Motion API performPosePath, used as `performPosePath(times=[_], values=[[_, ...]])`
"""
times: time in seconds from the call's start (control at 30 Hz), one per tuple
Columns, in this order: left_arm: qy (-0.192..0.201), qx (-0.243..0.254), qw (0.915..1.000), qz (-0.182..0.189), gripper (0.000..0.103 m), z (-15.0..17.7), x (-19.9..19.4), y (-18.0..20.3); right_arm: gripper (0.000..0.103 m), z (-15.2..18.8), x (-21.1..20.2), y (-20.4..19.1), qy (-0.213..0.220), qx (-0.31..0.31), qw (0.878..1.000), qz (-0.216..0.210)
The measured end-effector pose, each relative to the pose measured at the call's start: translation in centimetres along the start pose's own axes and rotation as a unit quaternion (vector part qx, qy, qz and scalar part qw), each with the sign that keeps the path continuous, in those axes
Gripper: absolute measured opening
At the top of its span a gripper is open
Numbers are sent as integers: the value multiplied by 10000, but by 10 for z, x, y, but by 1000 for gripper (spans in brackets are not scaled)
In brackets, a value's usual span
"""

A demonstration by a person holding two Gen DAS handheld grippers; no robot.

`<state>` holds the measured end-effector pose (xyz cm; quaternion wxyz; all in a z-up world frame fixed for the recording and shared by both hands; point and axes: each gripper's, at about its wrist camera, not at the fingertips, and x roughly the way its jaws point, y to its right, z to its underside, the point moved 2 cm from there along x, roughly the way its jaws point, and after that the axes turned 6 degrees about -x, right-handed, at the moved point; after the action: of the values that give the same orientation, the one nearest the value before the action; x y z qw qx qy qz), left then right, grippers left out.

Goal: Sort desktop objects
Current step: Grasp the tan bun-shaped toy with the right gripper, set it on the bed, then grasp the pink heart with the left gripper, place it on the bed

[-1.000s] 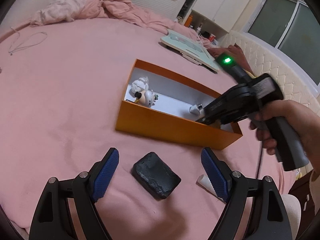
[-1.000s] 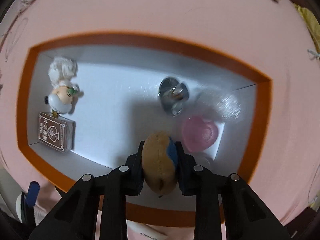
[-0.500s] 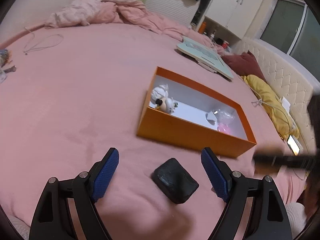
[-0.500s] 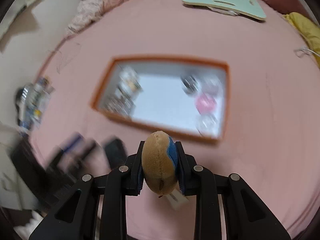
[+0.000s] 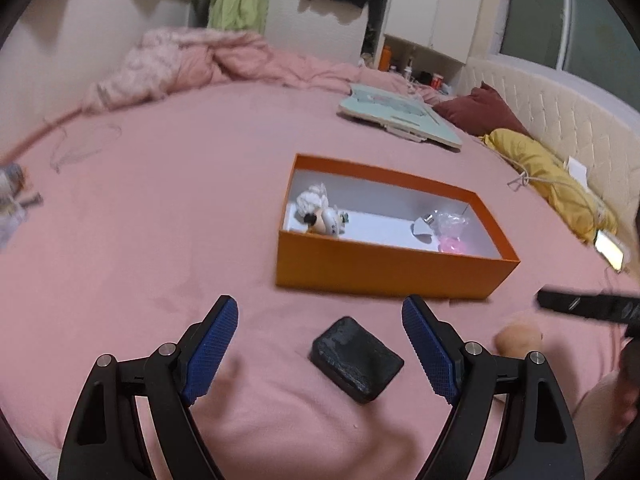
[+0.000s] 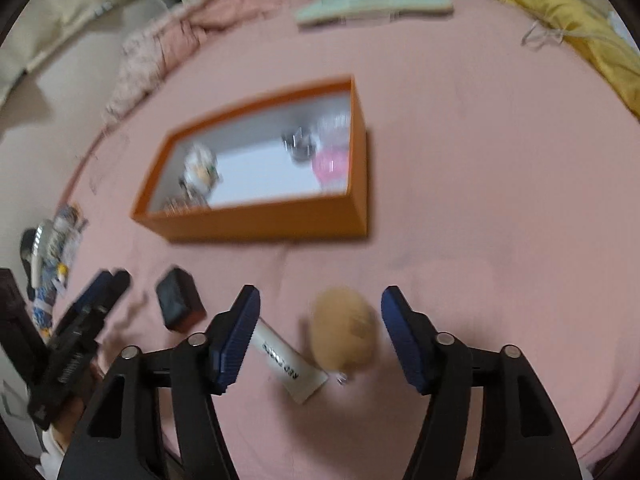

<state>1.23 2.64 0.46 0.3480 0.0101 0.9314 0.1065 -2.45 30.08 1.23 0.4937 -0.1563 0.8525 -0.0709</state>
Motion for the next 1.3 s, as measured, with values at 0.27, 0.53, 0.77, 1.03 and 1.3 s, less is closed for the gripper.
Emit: performPosePath(times=[0.27, 0.53, 0.77, 1.03, 1.3], values=[[-646, 788, 9905, 920, 84, -59, 11, 81, 65, -7, -35, 23, 1131, 849, 9885, -542], [-2418, 780, 9648, 673, 49, -82, 129, 155, 64, -12, -36, 49, 1322, 1680, 9678, -1328], [-3069, 410, 9498, 445, 40, -64, 184, 163, 65, -12, -36, 62, 1429, 2077, 9512, -1781], [-3054, 262, 9496, 650, 32, -59, 198, 163, 65, -13, -33, 65, 1434, 2223, 9422, -2057], [-2964, 176, 9526, 662, 31, -65, 191, 135, 65, -11, -32, 66, 1429, 2355, 9359, -2194]])
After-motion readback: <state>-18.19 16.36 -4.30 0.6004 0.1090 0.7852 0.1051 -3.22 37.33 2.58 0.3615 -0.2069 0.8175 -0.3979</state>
